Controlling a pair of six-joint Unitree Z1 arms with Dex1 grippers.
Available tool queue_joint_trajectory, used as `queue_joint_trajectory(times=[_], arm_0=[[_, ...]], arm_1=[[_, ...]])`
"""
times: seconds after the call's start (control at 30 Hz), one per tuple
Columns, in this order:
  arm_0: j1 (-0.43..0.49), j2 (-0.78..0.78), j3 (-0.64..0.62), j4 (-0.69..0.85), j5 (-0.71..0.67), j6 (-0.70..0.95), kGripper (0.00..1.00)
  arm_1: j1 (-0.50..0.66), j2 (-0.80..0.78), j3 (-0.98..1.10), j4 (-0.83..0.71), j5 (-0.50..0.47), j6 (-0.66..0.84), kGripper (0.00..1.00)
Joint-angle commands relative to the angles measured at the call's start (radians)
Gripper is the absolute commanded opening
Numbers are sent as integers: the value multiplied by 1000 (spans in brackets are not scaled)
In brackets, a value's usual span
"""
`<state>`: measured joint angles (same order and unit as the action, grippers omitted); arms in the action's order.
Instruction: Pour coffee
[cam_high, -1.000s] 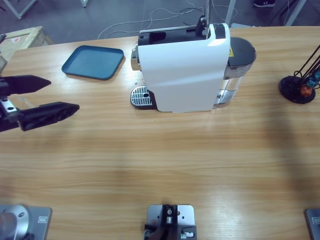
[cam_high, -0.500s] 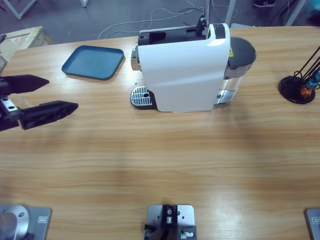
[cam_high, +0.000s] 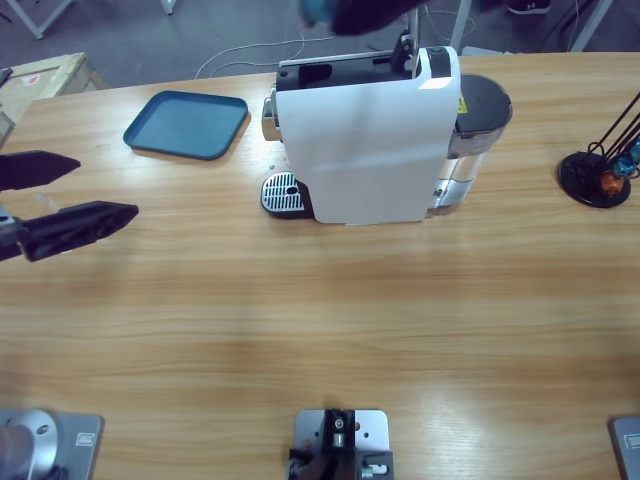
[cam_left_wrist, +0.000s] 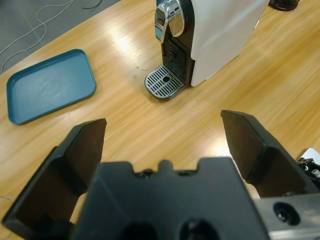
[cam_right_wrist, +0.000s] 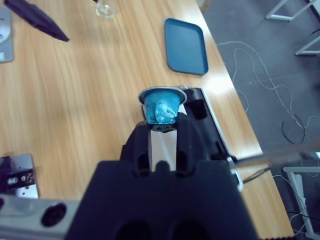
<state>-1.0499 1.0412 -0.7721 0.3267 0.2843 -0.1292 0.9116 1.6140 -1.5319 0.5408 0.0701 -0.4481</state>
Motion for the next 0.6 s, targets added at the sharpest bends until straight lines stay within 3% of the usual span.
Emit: queue_joint_trajectory(times=[0.03,0.6], arm_0=[[-11,-21,25,2,16,-4,991],[-11,-8,50,-4,13,-19,991]], arm_1=[[-38,218,-80,-15,-30,-23,0],[-135,326,-93,-58,-32,-20,0]])
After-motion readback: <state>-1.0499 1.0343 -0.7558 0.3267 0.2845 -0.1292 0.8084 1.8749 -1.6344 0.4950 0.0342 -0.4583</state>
